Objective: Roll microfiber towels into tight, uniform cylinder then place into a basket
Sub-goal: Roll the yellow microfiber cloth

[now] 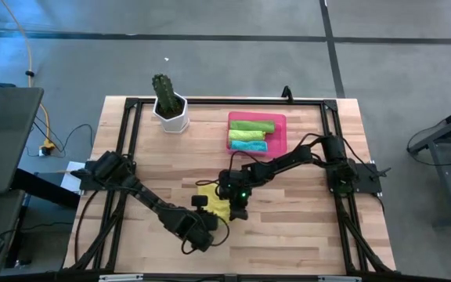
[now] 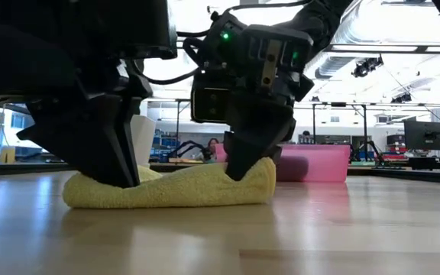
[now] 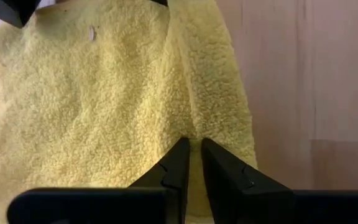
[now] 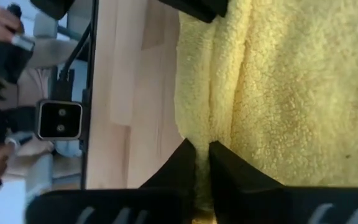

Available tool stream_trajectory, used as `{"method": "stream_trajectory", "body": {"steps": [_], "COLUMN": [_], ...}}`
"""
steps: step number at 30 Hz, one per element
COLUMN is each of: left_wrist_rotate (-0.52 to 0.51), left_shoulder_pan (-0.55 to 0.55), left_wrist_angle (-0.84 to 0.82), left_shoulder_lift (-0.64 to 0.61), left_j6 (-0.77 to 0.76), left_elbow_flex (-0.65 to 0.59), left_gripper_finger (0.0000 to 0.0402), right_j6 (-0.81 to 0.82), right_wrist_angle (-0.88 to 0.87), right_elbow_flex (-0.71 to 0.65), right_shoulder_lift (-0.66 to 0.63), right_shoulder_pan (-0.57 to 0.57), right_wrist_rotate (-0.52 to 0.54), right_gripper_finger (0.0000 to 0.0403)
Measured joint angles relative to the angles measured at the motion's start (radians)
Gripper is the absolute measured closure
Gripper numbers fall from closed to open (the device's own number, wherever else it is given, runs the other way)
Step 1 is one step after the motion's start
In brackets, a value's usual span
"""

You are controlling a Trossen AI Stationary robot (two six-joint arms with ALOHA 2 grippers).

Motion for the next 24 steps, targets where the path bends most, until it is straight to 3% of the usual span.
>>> {"method": "stream_trajectory", "body": {"steps": [5, 10, 15, 20, 24], "left_wrist_rotate": [0.005, 0.024, 0.031, 0.051, 0.073], "left_shoulder_pan": [0.002, 0.002, 0.002, 0.002, 0.003], "left_wrist_angle": [0.002, 0.001, 0.019, 0.044, 0.045], "left_shoulder_lift": [0.0, 0.0, 0.0, 0.001, 0.002], "left_j6": [-0.037, -0.091, -0.218, -0.304, -0.31], "left_elbow_flex": [-0.009, -0.01, -0.013, -0.013, -0.013], "left_gripper_finger": [0.0362, 0.0362, 0.0362, 0.0362, 0.0362], "right_j6": [-0.086, -0.222, -0.355, -0.482, -0.502], "right_wrist_angle": [-0.024, -0.189, -0.271, -0.35, -0.388], "right_elbow_flex": [0.0, 0.0, 0.0, 0.0, 0.0], "right_shoulder_lift": [-0.006, -0.068, -0.134, -0.193, -0.234], "right_shoulder_pan": [-0.001, -0.019, -0.003, 0.086, 0.179], "right_wrist_rotate": [0.001, -0.002, 0.024, 0.232, 0.469], "right_gripper_finger": [0.0336, 0.0272, 0.0249, 0.0247, 0.0247]}}
